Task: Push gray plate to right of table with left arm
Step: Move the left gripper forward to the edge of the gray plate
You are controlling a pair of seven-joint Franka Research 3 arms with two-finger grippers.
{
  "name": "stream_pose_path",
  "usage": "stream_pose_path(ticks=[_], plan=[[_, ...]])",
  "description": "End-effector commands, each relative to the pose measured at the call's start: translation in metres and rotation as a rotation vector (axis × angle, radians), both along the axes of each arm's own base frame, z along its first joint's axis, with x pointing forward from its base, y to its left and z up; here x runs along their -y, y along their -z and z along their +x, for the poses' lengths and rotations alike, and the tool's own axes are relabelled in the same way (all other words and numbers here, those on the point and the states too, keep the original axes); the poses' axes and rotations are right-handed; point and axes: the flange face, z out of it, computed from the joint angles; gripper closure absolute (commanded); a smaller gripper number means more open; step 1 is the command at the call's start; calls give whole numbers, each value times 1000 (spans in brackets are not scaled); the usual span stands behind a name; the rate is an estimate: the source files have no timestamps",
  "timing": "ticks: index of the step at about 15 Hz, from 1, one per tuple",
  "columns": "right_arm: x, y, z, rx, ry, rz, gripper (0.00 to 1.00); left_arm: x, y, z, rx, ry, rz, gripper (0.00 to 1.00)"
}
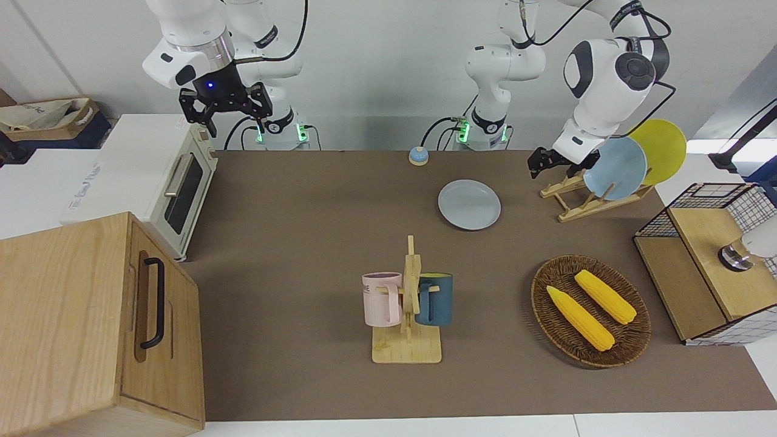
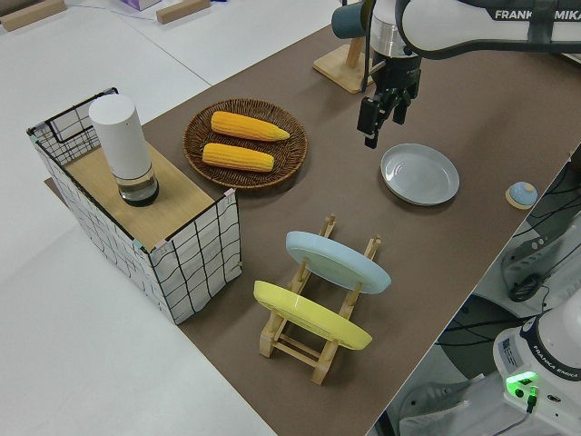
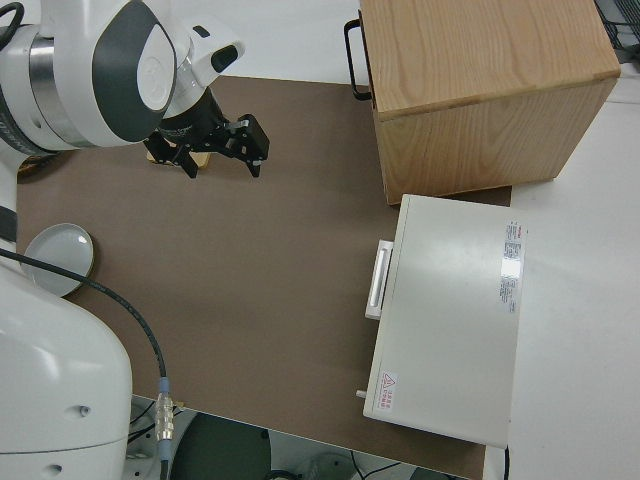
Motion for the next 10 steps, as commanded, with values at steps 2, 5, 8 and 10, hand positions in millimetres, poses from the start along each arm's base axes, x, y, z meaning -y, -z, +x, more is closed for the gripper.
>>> stream_pose_path(ticks=[2,5,8,10], plan=[[2,-4,-3,-4,6,9,17,9,30,-36,37,-43,-29,5],[3,-4,-3,-4,7,9,17,14,52,-53,59,-66,-30,5],[3,-4,-3,-5,7,8,17,38,77,-67,83,-86,-7,5],[2,-4,-3,-4,6,9,17,53,88,-73,98,-102,7,5]])
